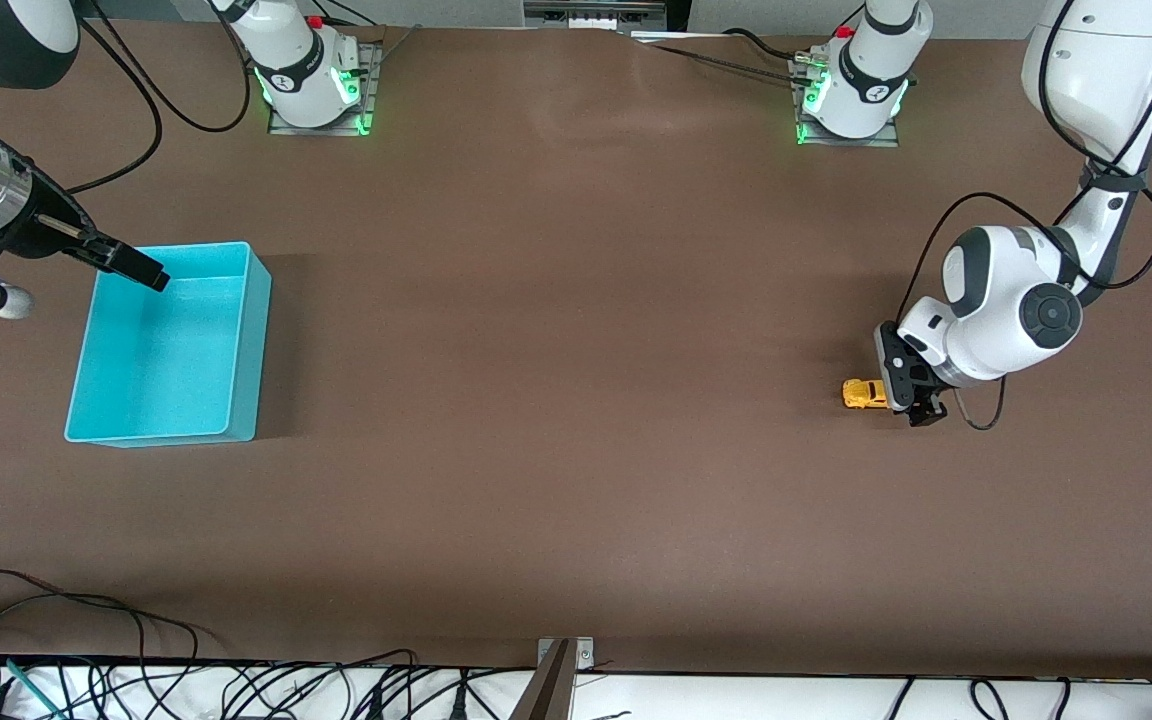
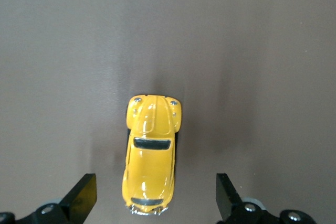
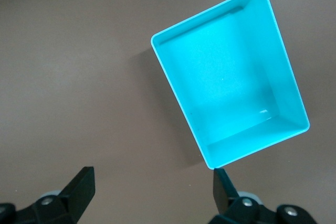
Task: Wind up and store yellow beetle car
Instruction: 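Lower the left gripper and close it on the yellow car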
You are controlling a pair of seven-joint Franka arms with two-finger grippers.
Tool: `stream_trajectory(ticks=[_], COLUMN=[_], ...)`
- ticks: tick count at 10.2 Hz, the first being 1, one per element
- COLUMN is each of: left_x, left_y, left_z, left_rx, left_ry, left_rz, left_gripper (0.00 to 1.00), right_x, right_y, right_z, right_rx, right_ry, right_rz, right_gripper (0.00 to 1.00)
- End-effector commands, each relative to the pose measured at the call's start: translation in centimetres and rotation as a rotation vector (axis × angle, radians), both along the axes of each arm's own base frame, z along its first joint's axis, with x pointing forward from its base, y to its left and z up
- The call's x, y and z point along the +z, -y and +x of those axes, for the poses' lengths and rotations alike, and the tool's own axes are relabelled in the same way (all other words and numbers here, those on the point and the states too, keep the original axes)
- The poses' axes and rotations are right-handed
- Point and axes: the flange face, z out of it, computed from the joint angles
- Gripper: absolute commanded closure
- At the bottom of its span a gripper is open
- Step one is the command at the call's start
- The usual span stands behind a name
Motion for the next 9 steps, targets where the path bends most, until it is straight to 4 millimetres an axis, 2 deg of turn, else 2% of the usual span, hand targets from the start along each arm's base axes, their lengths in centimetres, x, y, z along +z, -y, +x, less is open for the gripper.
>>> stream_trajectory(ticks=[1, 4, 5, 6, 7, 8, 9], left_x=[-1.0, -2.3, -2.3, -2.5, -2.7, -2.7, -2.7], left_y=[0.1, 0.5, 0.5, 0.5, 0.5, 0.5, 0.3], left_z=[0.2, 0.3, 0.3, 0.3, 0.3, 0.3, 0.3], left_rx=[-0.039, -0.054, -0.057, -0.056, -0.054, -0.06, -0.071], left_ry=[0.026, 0.035, 0.036, 0.032, 0.031, 0.031, 0.033], left_rz=[0.004, 0.0, 0.001, -0.001, -0.001, 0.0, -0.002], left_gripper=[0.0, 0.0, 0.05, 0.2, 0.4, 0.7, 0.89], right_x=[0.1, 0.1, 0.1, 0.1, 0.1, 0.0, 0.0], right_y=[0.1, 0.1, 0.1, 0.1, 0.0, 0.0, 0.0], right_z=[0.0, 0.0, 0.0, 0.0, 0.0, 0.0, 0.0], right_rx=[-0.003, -0.001, -0.001, -0.003, -0.001, -0.003, -0.004], right_ry=[0.005, 0.005, 0.005, 0.005, 0.005, 0.005, 0.005], right_rz=[0.014, 0.014, 0.014, 0.014, 0.014, 0.014, 0.014], right_gripper=[0.0, 0.0, 0.0, 0.0, 0.0, 0.0, 0.0])
